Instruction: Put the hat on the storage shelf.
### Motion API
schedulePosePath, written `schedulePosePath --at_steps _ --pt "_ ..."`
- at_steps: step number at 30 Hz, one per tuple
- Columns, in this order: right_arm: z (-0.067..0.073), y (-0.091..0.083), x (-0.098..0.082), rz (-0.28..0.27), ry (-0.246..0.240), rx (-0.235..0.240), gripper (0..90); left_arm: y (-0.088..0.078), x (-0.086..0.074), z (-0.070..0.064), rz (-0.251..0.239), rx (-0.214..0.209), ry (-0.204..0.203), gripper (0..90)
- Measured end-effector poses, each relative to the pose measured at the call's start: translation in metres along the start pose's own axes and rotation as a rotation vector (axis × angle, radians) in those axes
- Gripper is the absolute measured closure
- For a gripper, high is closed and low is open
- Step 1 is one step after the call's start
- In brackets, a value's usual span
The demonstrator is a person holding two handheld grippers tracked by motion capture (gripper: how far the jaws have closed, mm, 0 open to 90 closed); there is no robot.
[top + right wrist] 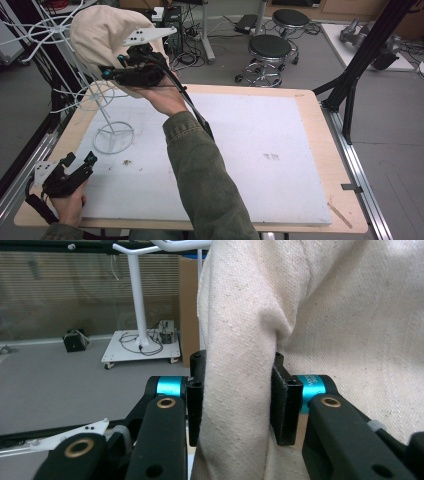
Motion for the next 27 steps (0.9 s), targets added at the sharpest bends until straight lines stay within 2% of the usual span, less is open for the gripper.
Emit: schedulePosePath --at_steps 5,16,21,25,27 --pt "0.0031 0.0041 -0.0002 -0.007 0.003 0.013 65.8 -0.0004 0.0001 0.0001 0.001 -0.001 -0.001 30.3" --pt "0.0043 0.0061 -0.0001 -0.008 -0.012 -0.002 61.3 -0.0006 0.0002 0.0004 -0.001 -0.003 0.000 30.3" --pt "0.0057 0.0066 0.0000 -0.007 -0.009 -0.005 57.0 -0.0006 0.0002 0.0001 0.000 -0.003 0.000 30.3" --pt "0.0071 0.0073 -0.0002 0.002 -0.021 -0.026 53.4 -0.0006 0.0002 0.0001 -0.001 -0.003 0.001 30.3" --pt "0.0085 0.0074 -0.0001 0.006 -0.029 -0.039 45.8 -0.0007 0.0002 0.0000 -0.002 -0.004 0.001 30.3"
Point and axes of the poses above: each handheld gripper's, and its own axes: y roughly forward along the jaws, x roughly out of its top, z roughly to its left, the point moved 1 cm from there along y, roughly forward along the jaws, and after that the axes turned 7 degrees about z, right-handed, at the moved point
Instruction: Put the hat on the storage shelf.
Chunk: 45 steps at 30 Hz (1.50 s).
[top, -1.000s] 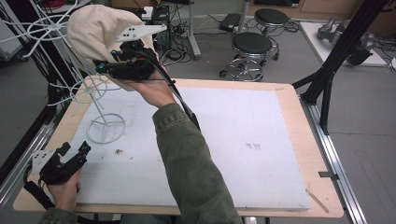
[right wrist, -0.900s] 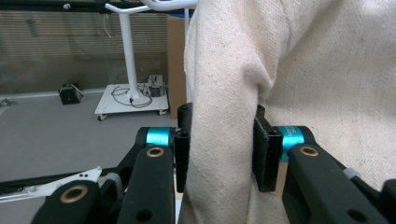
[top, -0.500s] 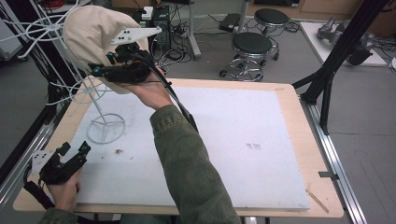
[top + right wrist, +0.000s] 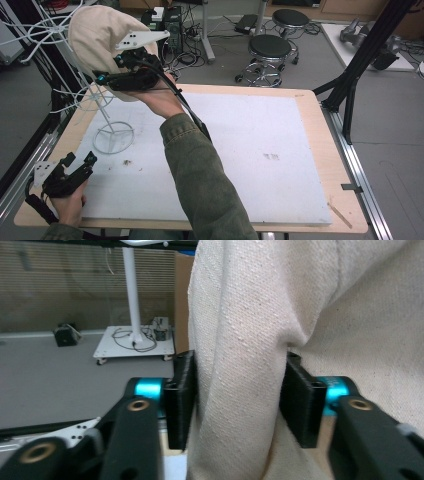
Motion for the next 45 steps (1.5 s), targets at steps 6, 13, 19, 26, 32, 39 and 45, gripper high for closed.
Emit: schedulePosePath --at_steps 6,13,19,26,32,39,45 --pt "0.002 0.001 0.000 -0.003 -0.006 -0.009 35.6 0.000 0.000 0.000 0.001 -0.006 -0.005 30.4" --pt "0.003 -0.005 -0.005 -0.053 0.007 -0.032 25.6 0.000 0.000 0.000 0.004 -0.007 -0.012 30.4" --pt "0.001 -0.016 -0.011 -0.083 0.026 -0.058 22.2 0.000 0.000 -0.001 0.005 -0.006 -0.010 30.4" --pt "0.005 -0.032 -0.023 -0.116 0.034 -0.052 20.5 0.000 0.000 -0.001 0.007 -0.006 -0.008 30.4" --pt "0.007 -0.046 -0.030 -0.107 0.038 -0.099 14.1 -0.001 0.000 -0.001 0.007 -0.007 -0.008 30.4" --pt "0.009 -0.057 -0.042 -0.132 0.053 -0.136 11.5 -0.001 -0.001 -0.002 0.006 -0.005 -0.007 30.4" --pt "0.012 -0.067 -0.063 -0.111 0.069 -0.156 11.1 0.000 -0.001 -0.002 0.010 -0.007 -0.004 30.4"
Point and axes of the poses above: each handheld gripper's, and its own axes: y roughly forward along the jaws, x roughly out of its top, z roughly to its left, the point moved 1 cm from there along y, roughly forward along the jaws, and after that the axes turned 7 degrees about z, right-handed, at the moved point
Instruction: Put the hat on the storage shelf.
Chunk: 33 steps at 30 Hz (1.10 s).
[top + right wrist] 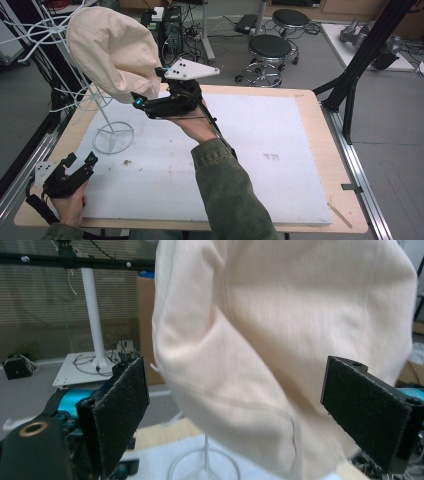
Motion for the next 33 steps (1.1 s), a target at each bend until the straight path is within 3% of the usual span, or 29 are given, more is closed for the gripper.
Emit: schedulePosePath --at_steps 11,22,33 --pt "-0.002 -0.026 -0.038 0.021 0.037 -0.004 11.1 0.001 -0.001 -0.003 0.001 0.002 0.002 30.5" --pt "-0.010 -0.051 -0.070 0.058 0.075 -0.046 11.1 0.001 -0.001 -0.003 -0.004 0.002 0.004 30.5" --pt "-0.025 -0.075 -0.106 0.099 0.150 -0.093 11.1 0.001 -0.002 -0.004 -0.002 0.002 0.002 30.5"
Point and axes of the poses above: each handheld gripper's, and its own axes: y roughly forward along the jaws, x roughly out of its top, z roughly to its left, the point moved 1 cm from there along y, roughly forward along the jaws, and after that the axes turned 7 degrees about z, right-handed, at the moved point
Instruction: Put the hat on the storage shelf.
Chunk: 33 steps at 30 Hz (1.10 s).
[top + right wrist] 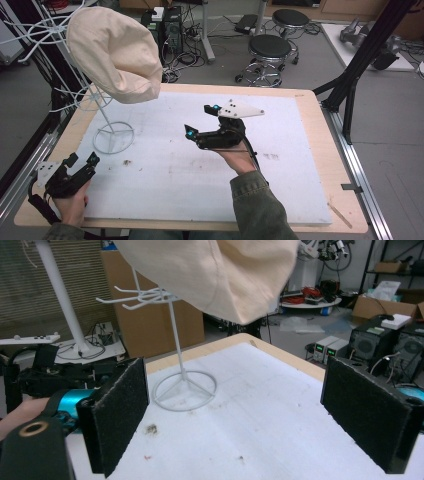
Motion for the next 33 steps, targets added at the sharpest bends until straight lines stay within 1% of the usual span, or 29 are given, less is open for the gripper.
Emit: schedulePosePath --at_steps 3,6,11,15,16,17,19,21,22,23,24,25,27,29,30,33 --pt "-0.004 -0.005 -0.006 0.003 0.008 -0.001 11.1 0.000 0.000 0.000 0.002 -0.001 0.000 30.5" --pt "-0.006 -0.010 -0.013 0.011 0.011 -0.013 11.1 0.000 0.000 0.000 0.004 -0.003 0.005 30.5" --pt "-0.011 -0.019 -0.025 0.017 0.032 -0.026 11.1 0.000 0.000 0.000 0.004 -0.002 0.005 30.5" --pt "-0.016 -0.028 -0.038 0.022 0.051 -0.045 11.1 0.000 0.000 0.000 0.004 -0.003 0.005 30.5" --pt "-0.018 -0.030 -0.041 0.030 0.057 -0.049 11.0 0.000 0.000 0.000 0.004 -0.003 0.006 30.5" --pt "-0.019 -0.032 -0.044 0.053 0.065 -0.058 10.3 0.000 0.000 0.000 0.005 -0.004 0.006 30.5" --pt "-0.021 -0.037 -0.049 0.040 0.070 -0.070 10.4 0.000 0.000 0.000 0.004 -0.004 0.006 30.5" --pt "-0.023 -0.043 -0.056 0.038 0.092 -0.070 10.4 0.000 0.000 0.000 0.004 -0.002 0.006 30.5" --pt "-0.024 -0.045 -0.060 0.041 0.096 -0.079 10.4 0.000 0.000 0.000 0.004 -0.003 0.006 30.5" --pt "-0.026 -0.048 -0.063 0.060 0.103 -0.086 10.3 0.000 0.000 0.000 0.005 -0.002 0.006 30.5" --pt "-0.027 -0.050 -0.066 0.067 0.097 -0.093 10.4 0.000 0.000 0.000 0.004 -0.002 0.008 30.5" --pt "-0.027 -0.053 -0.069 0.058 0.099 -0.103 10.4 0.000 0.000 -0.001 0.004 -0.003 0.007 30.5" --pt "-0.029 -0.059 -0.076 0.058 0.124 -0.112 10.4 0.000 0.000 -0.001 0.003 -0.002 0.007 30.5" --pt "-0.031 -0.065 -0.084 0.058 0.136 -0.122 10.4 0.000 0.000 -0.001 0.002 -0.001 0.007 30.5" --pt "-0.032 -0.069 -0.089 0.057 0.153 -0.124 10.4 0.000 0.000 -0.001 0.002 -0.001 0.007 30.5" --pt "-0.035 -0.077 -0.100 0.062 0.172 -0.147 10.4 -0.001 0.000 -0.001 0.001 -0.001 0.006 30.5"
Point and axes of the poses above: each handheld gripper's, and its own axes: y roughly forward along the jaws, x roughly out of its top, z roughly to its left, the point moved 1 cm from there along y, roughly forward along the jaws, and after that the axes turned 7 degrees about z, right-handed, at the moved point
